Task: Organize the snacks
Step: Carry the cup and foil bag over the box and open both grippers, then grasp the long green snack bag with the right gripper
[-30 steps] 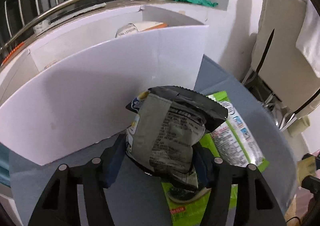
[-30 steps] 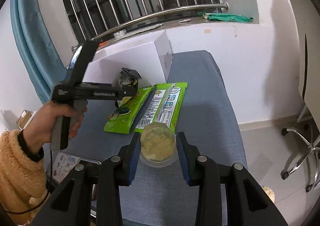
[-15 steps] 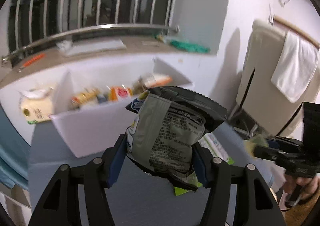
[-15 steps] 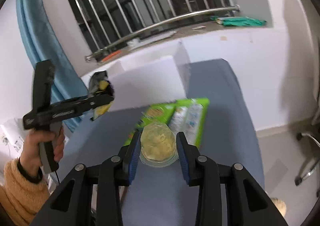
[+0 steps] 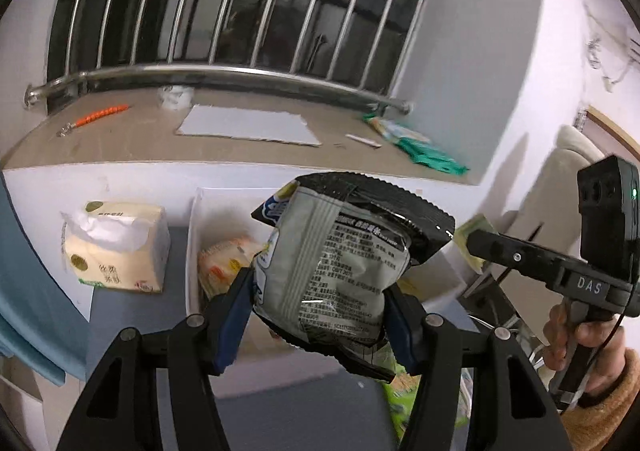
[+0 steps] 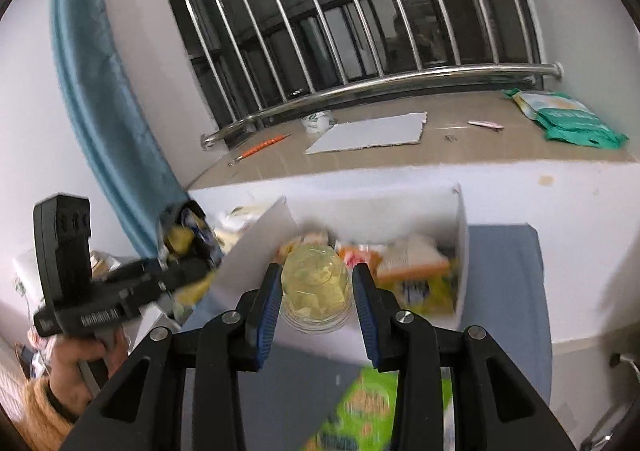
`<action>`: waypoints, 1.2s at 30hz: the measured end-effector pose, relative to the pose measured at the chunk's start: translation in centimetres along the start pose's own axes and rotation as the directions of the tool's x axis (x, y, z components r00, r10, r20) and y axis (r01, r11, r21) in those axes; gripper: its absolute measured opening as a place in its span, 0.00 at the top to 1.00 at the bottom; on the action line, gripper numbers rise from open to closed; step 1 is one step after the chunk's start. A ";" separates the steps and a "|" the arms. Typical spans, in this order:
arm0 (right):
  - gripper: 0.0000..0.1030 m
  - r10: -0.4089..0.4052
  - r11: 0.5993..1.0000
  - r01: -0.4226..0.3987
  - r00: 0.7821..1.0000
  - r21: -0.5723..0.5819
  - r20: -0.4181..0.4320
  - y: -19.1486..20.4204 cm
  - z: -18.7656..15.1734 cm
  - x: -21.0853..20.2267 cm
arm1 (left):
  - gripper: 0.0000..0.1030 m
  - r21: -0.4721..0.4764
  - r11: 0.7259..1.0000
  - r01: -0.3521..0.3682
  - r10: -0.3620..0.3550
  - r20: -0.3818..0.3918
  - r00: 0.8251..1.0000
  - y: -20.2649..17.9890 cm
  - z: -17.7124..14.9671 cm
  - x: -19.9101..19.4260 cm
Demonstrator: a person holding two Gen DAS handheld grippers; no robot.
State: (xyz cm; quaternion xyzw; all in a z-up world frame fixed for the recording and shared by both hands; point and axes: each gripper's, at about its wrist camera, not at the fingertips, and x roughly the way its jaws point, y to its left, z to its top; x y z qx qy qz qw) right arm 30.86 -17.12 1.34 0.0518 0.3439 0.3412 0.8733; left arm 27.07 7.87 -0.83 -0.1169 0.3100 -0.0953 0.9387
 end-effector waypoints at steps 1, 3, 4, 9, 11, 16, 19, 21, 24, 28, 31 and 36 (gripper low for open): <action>0.62 -0.006 1.000 0.006 1.000 0.003 -0.019 -0.1 0.7 1.0 | 0.37 -0.006 1.000 -0.003 0.003 -0.015 1.000 0.6 0.6 1.0; 0.62 -0.033 0.999 0.034 0.998 0.014 -0.050 -0.6 2.1 3.2 | 0.37 0.004 1.000 -0.024 0.025 -0.033 0.999 0.9 1.1 2.4; 0.62 -0.036 0.999 0.038 0.997 0.022 -0.066 -0.9 2.5 4.1 | 0.37 0.014 0.999 -0.034 0.034 -0.040 0.999 1.3 1.4 3.1; 0.09 -0.057 0.996 0.063 0.995 0.067 -0.087 -2.1 3.6 6.1 | 0.00 -0.034 0.997 -0.072 0.070 -0.072 0.995 3.3 1.6 4.5; 0.00 -0.038 0.996 0.041 0.998 0.077 -0.049 -2.2 3.6 5.2 | 0.00 -0.062 0.996 -0.067 0.063 -0.057 0.996 3.9 1.2 3.9; 0.00 -0.049 0.997 0.051 0.998 0.062 -0.037 -1.9 3.0 2.9 | 0.00 -0.051 0.996 -0.074 0.071 -0.046 0.996 3.3 0.2 2.6; 0.00 -0.040 0.998 0.042 0.999 0.054 -0.026 -1.4 2.3 1.5 | 0.00 -0.017 0.997 -0.069 0.069 -0.021 0.997 2.4 -0.4 1.1; 0.00 -0.032 0.999 0.032 0.999 0.039 -0.007 -0.9 1.7 -0.2 | 0.00 0.003 0.999 -0.054 0.054 0.003 0.999 1.3 -1.2 -0.6; 0.00 -0.010 1.000 0.010 1.000 0.010 -0.002 0.0 0.5 -2.9 | 0.00 0.033 0.999 -0.038 0.037 0.014 0.999 -0.2 -3.0 -3.3; 0.00 -0.081 0.996 0.078 0.995 -0.051 -0.052 0.7 -2.3 -6.1 | 0.00 0.073 0.997 -0.007 0.005 0.022 1.000 -2.3 -6.0 -6.3; 0.00 -0.202 0.976 0.192 0.973 -0.098 -0.111 0.4 -5.8 -7.5 | 0.00 0.080 0.997 -0.011 0.007 0.049 0.999 -3.7 -8.9 -8.0; 0.00 -0.328 0.945 0.324 0.929 -0.054 -0.170 -1.2 -13.3 -8.3 | 0.00 0.031 0.999 0.019 -0.021 0.050 0.999 -4.9 -13.0 -9.2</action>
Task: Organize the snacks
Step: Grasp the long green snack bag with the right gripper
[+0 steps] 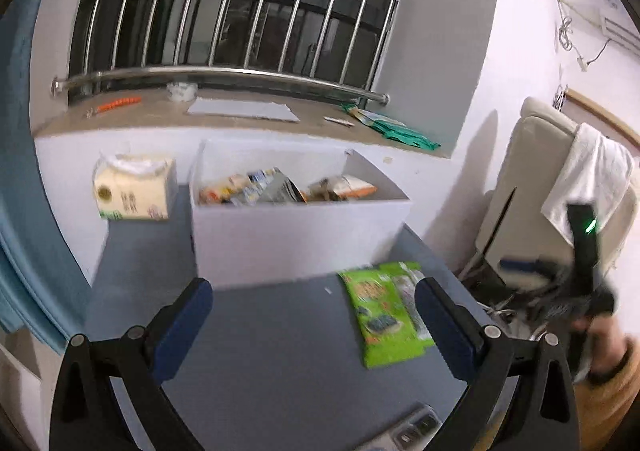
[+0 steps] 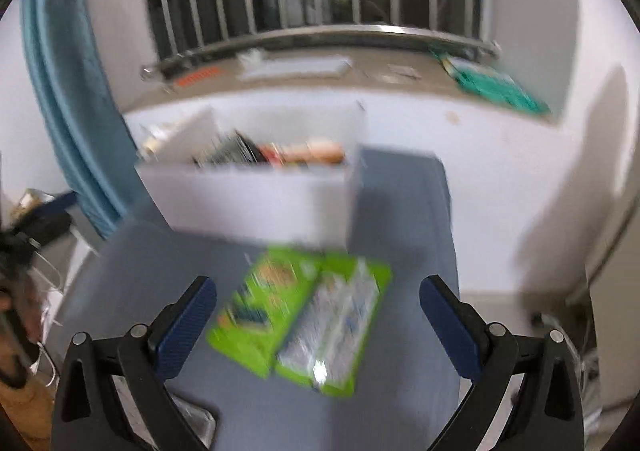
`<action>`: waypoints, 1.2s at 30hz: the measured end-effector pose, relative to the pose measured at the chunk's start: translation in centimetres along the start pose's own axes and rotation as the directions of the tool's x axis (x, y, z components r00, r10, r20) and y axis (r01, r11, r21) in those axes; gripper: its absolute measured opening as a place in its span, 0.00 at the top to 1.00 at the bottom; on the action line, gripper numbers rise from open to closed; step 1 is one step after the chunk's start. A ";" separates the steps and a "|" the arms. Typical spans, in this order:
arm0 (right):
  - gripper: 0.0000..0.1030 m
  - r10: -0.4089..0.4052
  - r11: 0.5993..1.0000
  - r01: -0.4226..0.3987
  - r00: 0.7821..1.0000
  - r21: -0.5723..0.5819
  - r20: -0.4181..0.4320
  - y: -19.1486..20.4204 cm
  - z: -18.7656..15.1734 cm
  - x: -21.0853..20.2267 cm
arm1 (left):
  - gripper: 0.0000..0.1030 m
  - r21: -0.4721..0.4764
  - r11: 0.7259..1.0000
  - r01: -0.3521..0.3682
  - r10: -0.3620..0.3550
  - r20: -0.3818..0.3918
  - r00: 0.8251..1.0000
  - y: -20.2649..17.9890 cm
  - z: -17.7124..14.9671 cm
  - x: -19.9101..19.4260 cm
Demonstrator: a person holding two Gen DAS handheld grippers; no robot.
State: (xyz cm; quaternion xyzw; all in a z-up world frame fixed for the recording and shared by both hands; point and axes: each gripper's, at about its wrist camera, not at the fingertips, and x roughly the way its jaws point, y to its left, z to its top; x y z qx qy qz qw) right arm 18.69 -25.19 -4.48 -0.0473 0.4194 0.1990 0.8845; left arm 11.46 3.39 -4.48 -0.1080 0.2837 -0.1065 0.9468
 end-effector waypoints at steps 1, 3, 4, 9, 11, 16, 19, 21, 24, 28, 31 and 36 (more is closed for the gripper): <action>0.00 -0.005 1.000 0.006 1.000 0.025 -0.017 -0.4 -1.1 0.5 | 0.00 -0.004 1.000 0.005 -0.005 -0.005 1.000 -0.4 -0.7 -0.1; 0.00 -0.028 0.998 0.032 0.997 0.060 -0.070 -0.9 -3.4 2.4 | 0.00 -0.011 1.000 0.013 -0.013 -0.018 1.000 -1.0 -1.7 -0.2; 0.00 -0.061 0.996 0.067 0.994 0.057 -0.092 -0.9 -4.0 3.2 | 0.00 -0.001 1.000 0.021 -0.021 -0.029 0.999 -1.3 -2.1 -0.1; 0.00 -0.129 0.990 0.134 0.985 0.038 -0.116 -0.7 -4.1 6.7 | 0.00 0.011 1.000 0.007 -0.007 -0.054 0.999 -2.0 -3.5 0.1; 0.00 -0.139 0.988 0.146 0.983 0.046 -0.123 -0.7 -3.5 7.8 | 0.00 -0.002 1.000 0.016 -0.016 -0.068 0.998 -1.9 -3.9 0.3; 0.00 -0.170 0.984 0.177 0.974 0.032 -0.149 -0.2 -2.4 10.8 | 0.00 -0.006 1.000 0.014 -0.014 -0.087 0.996 -1.9 -4.3 0.8; 0.01 -0.155 0.986 0.163 0.974 0.031 -0.162 0.0 -2.0 12.2 | 0.00 -0.007 1.000 0.011 -0.011 -0.100 0.995 -1.8 -4.4 1.2; 0.04 -0.146 0.987 0.155 0.976 0.042 -0.160 0.0 -1.8 12.2 | 0.00 -0.004 1.000 0.013 -0.013 -0.108 0.994 -1.9 -4.5 1.4; 0.34 -0.131 0.991 0.135 0.983 0.017 -0.131 0.1 -1.4 11.6 | 0.00 0.000 1.000 0.005 -0.005 -0.123 0.992 -2.0 -4.5 1.9; 0.38 -0.076 0.996 0.081 0.986 0.025 -0.149 -0.5 -1.8 10.6 | 0.00 0.020 1.000 0.009 -0.006 -0.156 0.988 -2.8 -4.5 3.1; 0.39 -0.044 0.997 0.051 0.992 0.063 -0.118 -1.1 -2.7 8.5 | 0.00 0.056 0.998 0.004 0.008 -0.204 0.979 -4.1 -4.4 4.9; 0.38 0.000 0.990 0.004 1.000 0.138 -0.026 -2.1 -4.2 3.9 | 0.00 0.133 0.991 0.022 0.019 -0.300 0.954 -6.4 -4.3 9.3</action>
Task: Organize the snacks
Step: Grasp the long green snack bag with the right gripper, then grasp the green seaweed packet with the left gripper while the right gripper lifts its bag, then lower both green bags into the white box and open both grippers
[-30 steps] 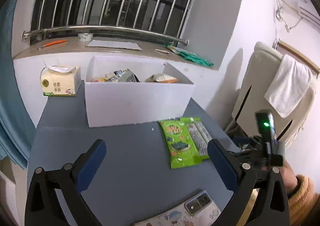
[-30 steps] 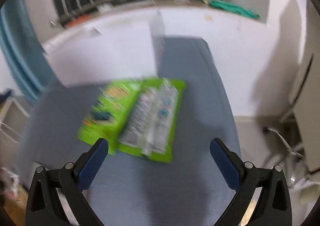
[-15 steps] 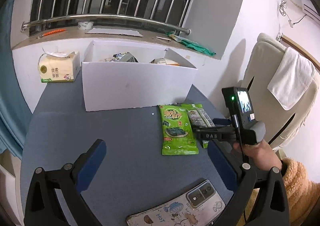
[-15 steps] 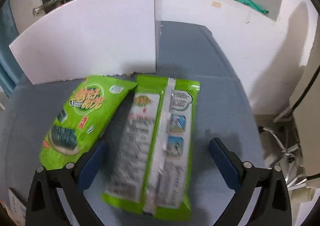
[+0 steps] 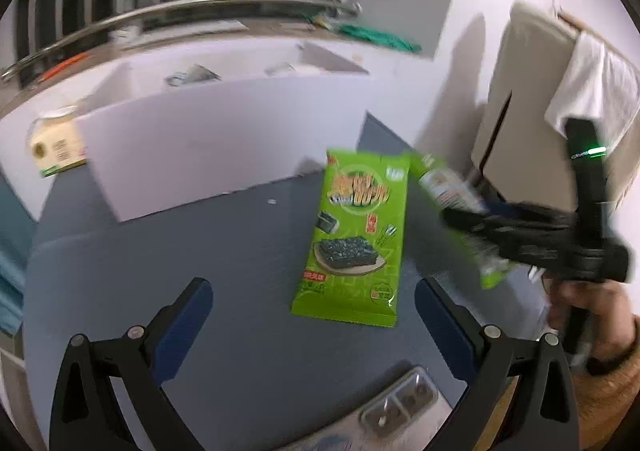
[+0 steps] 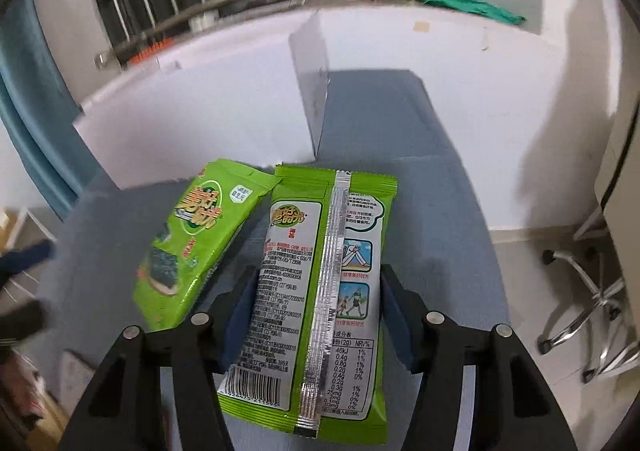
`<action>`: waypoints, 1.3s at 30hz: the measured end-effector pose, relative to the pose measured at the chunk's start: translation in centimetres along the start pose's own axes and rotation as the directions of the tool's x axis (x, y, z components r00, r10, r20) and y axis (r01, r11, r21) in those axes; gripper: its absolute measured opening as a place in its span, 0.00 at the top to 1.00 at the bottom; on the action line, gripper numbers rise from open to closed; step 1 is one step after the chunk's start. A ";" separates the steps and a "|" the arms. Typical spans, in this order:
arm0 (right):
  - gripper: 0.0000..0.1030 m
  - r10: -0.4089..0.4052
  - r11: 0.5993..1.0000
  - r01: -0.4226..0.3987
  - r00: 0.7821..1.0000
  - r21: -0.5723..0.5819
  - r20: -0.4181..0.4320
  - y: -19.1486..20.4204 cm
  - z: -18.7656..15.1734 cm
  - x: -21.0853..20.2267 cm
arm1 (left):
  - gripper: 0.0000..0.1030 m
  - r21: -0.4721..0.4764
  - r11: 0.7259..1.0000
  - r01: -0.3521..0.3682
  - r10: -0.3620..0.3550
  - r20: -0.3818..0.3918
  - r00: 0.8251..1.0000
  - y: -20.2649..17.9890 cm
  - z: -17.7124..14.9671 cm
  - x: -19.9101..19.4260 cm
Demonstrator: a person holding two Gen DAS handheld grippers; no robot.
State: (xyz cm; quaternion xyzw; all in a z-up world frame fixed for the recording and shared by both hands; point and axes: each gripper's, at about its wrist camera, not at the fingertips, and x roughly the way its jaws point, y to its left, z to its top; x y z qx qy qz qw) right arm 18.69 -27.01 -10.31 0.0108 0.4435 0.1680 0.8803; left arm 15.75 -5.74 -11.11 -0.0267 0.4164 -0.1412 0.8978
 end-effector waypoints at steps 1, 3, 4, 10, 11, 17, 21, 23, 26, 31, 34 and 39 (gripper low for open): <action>0.38 0.001 1.000 -0.002 1.000 0.013 0.025 -0.3 -0.2 -1.0 | 0.00 0.012 1.000 0.002 -0.002 -0.014 1.000 -0.3 0.3 0.6; 0.38 0.003 1.000 -0.005 0.998 0.027 0.060 -1.1 -0.4 -2.6 | 0.00 0.045 0.999 -0.001 0.003 -0.057 0.998 -1.2 1.2 2.7; 0.38 -0.003 1.000 0.001 0.997 0.030 0.074 -1.2 -0.4 -3.1 | 0.00 0.057 0.998 -0.004 0.008 -0.064 0.998 -1.6 1.4 3.2; 0.38 -0.031 0.997 0.023 0.994 0.078 0.107 -3.2 -0.8 -5.0 | 0.00 0.083 0.996 0.018 -0.005 -0.157 0.988 -3.5 2.6 7.4; 0.38 -0.024 0.996 0.014 0.993 0.090 0.111 -3.4 -0.9 -5.2 | 0.00 0.102 0.995 0.012 0.004 -0.162 0.987 -3.8 2.6 7.8; 0.38 -0.009 0.992 -0.007 0.992 0.127 0.124 -5.3 -2.0 -5.9 | 0.02 0.139 0.990 0.023 0.007 -0.209 0.978 -4.8 2.4 9.9; 0.38 0.006 0.990 -0.023 0.992 0.137 0.125 -5.8 -2.6 -6.3 | 0.32 0.203 0.979 -0.013 0.047 -0.165 0.985 -5.2 2.3 9.2; 0.38 0.015 0.989 -0.033 0.992 0.142 0.127 -5.8 -2.6 -6.3 | 0.33 0.188 0.982 0.017 0.015 -0.169 0.985 -4.6 2.2 8.4; 0.38 0.031 0.989 -0.050 0.991 0.136 0.134 -5.4 -2.6 -6.4 | 0.33 0.182 0.983 0.005 0.015 -0.106 0.994 -4.0 2.2 6.0; 0.38 0.112 0.988 -0.127 0.982 0.090 0.151 -3.4 -1.8 -6.1 | 0.33 0.069 0.997 0.018 -0.022 0.068 0.997 -1.2 3.4 -1.1; 0.38 0.189 0.979 -0.198 0.970 0.049 0.150 -1.6 -0.4 -5.5 | 0.33 -0.024 1.000 0.020 -0.015 0.191 0.981 2.0 4.9 -5.7; 0.38 0.273 0.962 -0.270 0.945 -0.039 0.178 2.0 4.6 -5.3 | 0.33 -0.107 0.993 -0.058 0.089 0.310 0.947 7.3 9.9 -8.6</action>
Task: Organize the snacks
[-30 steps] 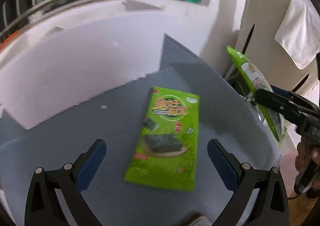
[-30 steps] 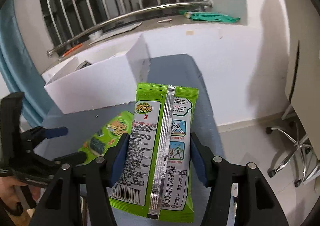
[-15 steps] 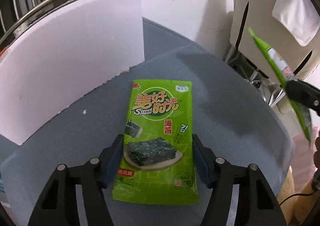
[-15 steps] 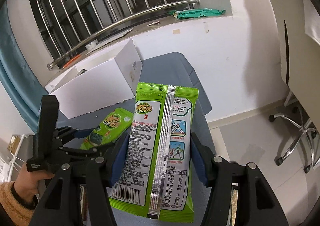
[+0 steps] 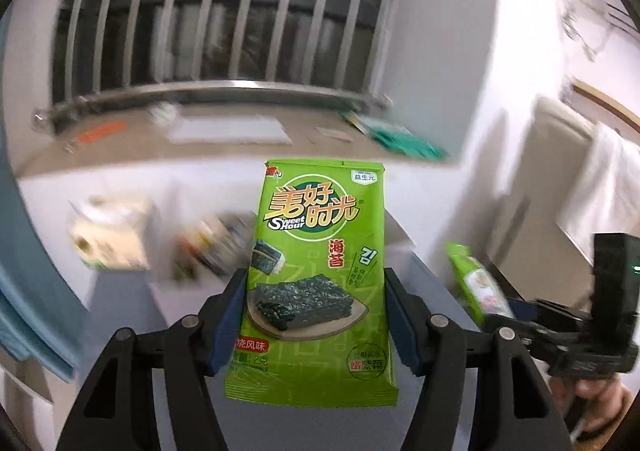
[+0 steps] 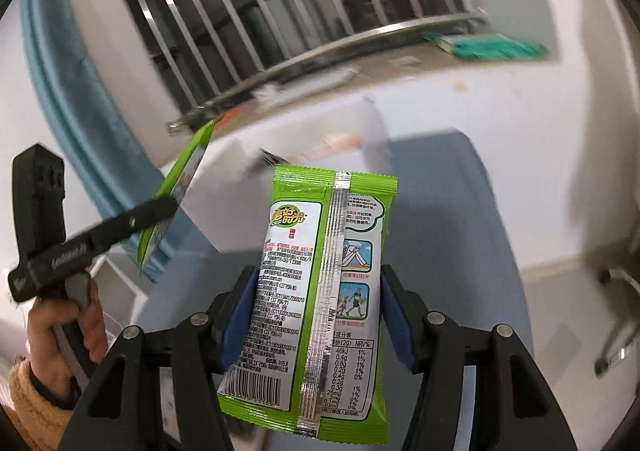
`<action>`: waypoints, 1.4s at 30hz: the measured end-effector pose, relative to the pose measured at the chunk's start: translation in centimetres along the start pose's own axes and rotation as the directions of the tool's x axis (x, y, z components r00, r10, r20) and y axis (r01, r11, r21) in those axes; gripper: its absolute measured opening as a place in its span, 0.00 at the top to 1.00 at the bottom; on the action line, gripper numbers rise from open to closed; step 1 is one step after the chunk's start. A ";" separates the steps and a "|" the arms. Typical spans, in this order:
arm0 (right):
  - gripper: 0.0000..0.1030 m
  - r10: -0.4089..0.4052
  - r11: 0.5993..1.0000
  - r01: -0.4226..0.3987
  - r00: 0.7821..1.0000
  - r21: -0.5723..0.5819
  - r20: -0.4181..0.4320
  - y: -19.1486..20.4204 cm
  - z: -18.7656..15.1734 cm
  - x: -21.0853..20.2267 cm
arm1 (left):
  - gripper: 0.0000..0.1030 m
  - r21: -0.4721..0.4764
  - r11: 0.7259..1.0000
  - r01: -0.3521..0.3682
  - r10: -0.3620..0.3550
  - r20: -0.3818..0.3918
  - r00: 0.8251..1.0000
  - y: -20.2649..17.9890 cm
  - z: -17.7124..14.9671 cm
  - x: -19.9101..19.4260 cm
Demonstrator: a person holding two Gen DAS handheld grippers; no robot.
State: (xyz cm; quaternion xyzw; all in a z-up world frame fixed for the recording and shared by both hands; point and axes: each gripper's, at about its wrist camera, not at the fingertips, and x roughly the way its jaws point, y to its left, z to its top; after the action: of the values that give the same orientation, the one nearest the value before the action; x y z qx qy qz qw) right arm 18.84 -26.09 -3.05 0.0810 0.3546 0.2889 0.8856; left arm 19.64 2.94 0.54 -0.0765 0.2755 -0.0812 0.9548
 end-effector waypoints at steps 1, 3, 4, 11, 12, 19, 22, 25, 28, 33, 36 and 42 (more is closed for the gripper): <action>0.38 0.010 1.000 -0.010 1.000 -0.021 0.016 0.8 1.6 0.6 | 0.33 -0.021 1.000 -0.013 0.013 0.005 1.000 1.2 1.4 0.6; 0.38 0.016 0.999 -0.015 0.999 -0.045 0.028 1.8 4.2 1.8 | 0.33 -0.038 0.999 -0.037 0.038 0.003 0.999 2.3 2.8 2.0; 0.38 0.014 0.999 -0.013 1.000 -0.048 0.026 2.1 5.9 2.8 | 0.33 -0.052 0.997 -0.058 0.058 -0.002 0.998 3.5 3.9 3.0; 0.37 -0.034 0.997 0.034 0.999 -0.063 -0.002 2.6 13.7 10.3 | 0.31 -0.144 0.986 -0.083 0.072 -0.082 0.994 6.6 7.1 9.9; 0.37 -0.034 0.999 0.033 0.999 -0.043 -0.008 2.4 14.7 11.9 | 0.29 -0.143 0.986 -0.086 0.073 -0.093 0.993 6.8 6.6 10.3; 0.00 -0.114 0.993 0.112 0.990 -0.027 -0.082 1.9 16.5 17.0 | 0.00 -0.188 0.980 -0.065 0.031 -0.179 0.983 8.3 4.6 11.4; 0.00 -0.091 0.996 0.089 0.994 -0.023 -0.067 1.5 15.7 16.3 | 0.00 -0.144 0.982 -0.121 0.100 -0.150 0.984 8.2 4.0 9.9; 0.00 -0.134 0.991 0.133 0.990 -0.023 -0.049 1.4 15.1 15.1 | 0.00 -0.098 0.984 -0.146 0.136 -0.102 0.985 7.4 3.8 8.2; 0.00 -0.163 0.984 0.160 0.986 -0.076 -0.026 2.3 14.6 13.7 | 0.00 -0.053 0.984 -0.171 0.169 -0.028 0.985 6.1 3.9 6.0; 0.00 -0.188 0.957 0.198 0.980 -0.213 0.070 4.9 13.6 9.6 | 0.00 -0.013 0.984 -0.177 0.177 0.084 0.981 4.0 4.2 1.7; 0.00 -0.155 0.951 0.179 0.982 -0.252 0.112 6.6 12.9 6.6 | 0.00 -0.021 0.995 -0.096 0.098 0.099 0.990 2.9 4.1 -1.1; 0.00 -0.131 0.942 0.186 0.971 -0.281 0.202 9.1 10.5 -0.5 | 0.00 0.021 0.986 -0.164 0.159 0.139 0.977 -0.6 2.6 -6.7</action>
State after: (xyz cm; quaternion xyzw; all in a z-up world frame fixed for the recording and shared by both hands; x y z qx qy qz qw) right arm 21.48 -18.25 8.15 -0.0565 0.2305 0.2582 0.9365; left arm 15.37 3.92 6.29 -0.0438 0.2131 -0.0024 0.9761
